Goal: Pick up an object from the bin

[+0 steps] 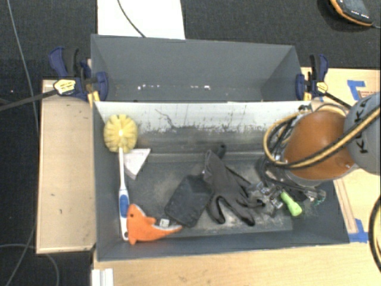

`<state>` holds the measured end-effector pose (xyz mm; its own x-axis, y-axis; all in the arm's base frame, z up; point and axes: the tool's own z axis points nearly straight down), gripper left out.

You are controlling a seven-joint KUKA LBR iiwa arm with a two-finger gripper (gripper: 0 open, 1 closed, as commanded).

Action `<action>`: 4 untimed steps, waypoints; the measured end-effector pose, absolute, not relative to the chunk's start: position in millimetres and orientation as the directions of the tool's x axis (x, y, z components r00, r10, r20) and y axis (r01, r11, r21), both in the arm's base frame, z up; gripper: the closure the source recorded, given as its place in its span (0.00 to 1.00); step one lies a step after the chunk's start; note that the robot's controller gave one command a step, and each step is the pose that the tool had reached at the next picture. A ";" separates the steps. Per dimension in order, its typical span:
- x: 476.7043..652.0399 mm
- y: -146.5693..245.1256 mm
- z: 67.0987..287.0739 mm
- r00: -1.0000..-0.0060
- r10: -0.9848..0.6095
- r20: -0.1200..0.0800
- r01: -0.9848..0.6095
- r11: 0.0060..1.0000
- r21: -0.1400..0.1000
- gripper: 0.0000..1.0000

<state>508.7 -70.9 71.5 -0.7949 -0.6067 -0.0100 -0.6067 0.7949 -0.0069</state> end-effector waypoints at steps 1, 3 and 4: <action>513.7 -103.4 145.5 -0.913 -0.407 -0.008 -0.407 0.913 0.000 1.00; 500.4 -102.4 228.9 -0.911 -0.413 -0.010 -0.413 0.911 0.000 1.00; 497.1 -79.5 328.6 -0.838 -0.545 -0.011 -0.545 0.838 -0.004 1.00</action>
Offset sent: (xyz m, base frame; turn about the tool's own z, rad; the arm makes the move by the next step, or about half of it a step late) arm -0.0032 -0.0058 0.0441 0.0131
